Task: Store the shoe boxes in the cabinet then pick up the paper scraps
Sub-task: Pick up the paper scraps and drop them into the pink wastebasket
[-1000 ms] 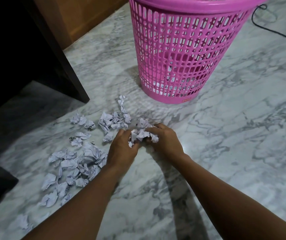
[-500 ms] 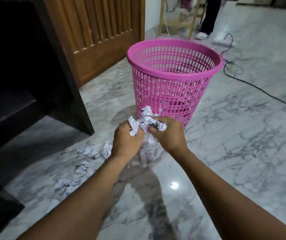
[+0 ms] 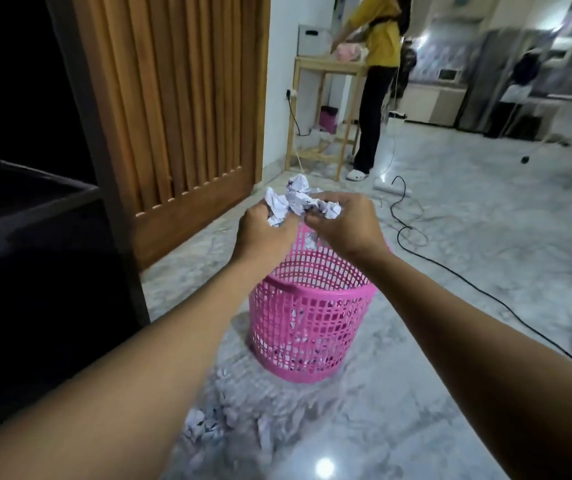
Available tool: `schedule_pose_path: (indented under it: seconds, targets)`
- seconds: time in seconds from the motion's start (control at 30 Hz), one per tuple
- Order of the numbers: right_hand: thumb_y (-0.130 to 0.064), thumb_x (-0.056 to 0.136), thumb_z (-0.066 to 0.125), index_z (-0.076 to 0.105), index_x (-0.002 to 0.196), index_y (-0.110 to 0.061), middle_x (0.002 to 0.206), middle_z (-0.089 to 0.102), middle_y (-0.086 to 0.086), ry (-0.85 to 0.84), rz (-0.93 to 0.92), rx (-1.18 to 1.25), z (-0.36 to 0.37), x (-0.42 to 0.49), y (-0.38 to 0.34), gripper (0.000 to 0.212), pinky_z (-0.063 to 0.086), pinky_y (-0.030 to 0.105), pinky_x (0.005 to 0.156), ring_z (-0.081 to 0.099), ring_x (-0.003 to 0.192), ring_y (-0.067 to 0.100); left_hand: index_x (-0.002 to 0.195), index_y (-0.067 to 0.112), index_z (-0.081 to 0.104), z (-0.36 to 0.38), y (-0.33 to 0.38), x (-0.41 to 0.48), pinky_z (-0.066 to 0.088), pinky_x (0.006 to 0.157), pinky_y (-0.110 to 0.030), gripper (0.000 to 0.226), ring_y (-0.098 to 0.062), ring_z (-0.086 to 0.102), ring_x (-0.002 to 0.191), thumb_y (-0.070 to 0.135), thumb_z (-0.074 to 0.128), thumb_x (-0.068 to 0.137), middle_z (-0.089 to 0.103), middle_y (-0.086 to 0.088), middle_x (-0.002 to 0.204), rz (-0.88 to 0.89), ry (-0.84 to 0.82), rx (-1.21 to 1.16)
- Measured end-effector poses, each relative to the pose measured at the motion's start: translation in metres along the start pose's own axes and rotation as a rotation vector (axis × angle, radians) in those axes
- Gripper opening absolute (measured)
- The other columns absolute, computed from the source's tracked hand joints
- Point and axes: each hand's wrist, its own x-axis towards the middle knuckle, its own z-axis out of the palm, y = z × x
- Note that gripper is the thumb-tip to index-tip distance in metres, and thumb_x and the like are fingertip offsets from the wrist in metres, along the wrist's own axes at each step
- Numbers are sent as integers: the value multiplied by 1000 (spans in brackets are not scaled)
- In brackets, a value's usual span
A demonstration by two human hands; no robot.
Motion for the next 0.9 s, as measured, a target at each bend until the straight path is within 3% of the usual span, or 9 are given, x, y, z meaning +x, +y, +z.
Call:
schedule_pose_path:
  seconds: [0.13,0.27,0.33,0.43,0.57,0.63,0.73,0.83,0.9]
  targets:
    - [-11,82,75,78,100,-15,74,72,-6,36,50,-59,-3,23,41,19,40,10,50,56,48,-7,87,18,67,22,-16,35,40,56,-25,17,-12,60,66,35,66,88,68,6,75,4,-136,65]
    - [-10,84,72,78,101,-16,73,70,-3,-17,102,-148,1,22,91,19,43,12,56,58,52,-5,78,16,63,54,-55,55,44,55,-30,14,-13,60,64,26,64,89,64,5,69,-40,-277,218]
    - [-12,87,70,77,105,-16,82,74,2,-116,135,-232,2,23,112,20,47,21,64,65,64,10,93,15,69,66,-78,62,58,71,-39,14,-19,68,79,27,64,87,72,0,85,-72,-356,332]
    - [-21,88,68,73,115,-17,104,75,5,-231,155,-336,5,30,137,27,39,19,67,69,89,19,113,27,65,72,-91,68,56,85,-33,27,-18,67,94,33,66,87,71,1,107,-94,-534,498]
    - [-22,88,70,53,139,-19,126,64,10,-294,252,-324,10,37,148,54,47,23,69,63,77,11,137,28,50,72,-90,76,50,99,-37,60,-23,58,115,45,69,83,54,1,137,-119,-704,830]
    - [-24,87,71,46,144,-24,128,59,15,-345,262,-348,13,37,149,62,58,34,74,67,72,15,130,29,55,68,-91,77,47,101,-37,50,-23,56,117,47,66,84,54,2,137,-120,-698,923]
    - [-37,85,70,46,142,-29,134,54,13,-380,255,-453,16,31,145,62,57,46,86,70,87,25,102,33,68,56,-94,65,52,93,-37,21,-19,61,103,46,61,87,65,5,118,-77,-588,847]
    - [-46,87,63,58,131,-31,132,61,3,-359,207,-529,17,18,129,46,53,41,94,67,103,24,84,30,71,40,-95,38,55,83,-39,22,-17,65,87,46,56,83,71,9,94,-14,-425,718]
    - [-47,89,57,65,123,-32,126,67,-4,-333,139,-552,21,4,115,38,51,37,95,65,109,21,83,29,69,30,-94,15,55,82,-38,30,-18,65,87,50,49,79,71,8,92,39,-313,674]
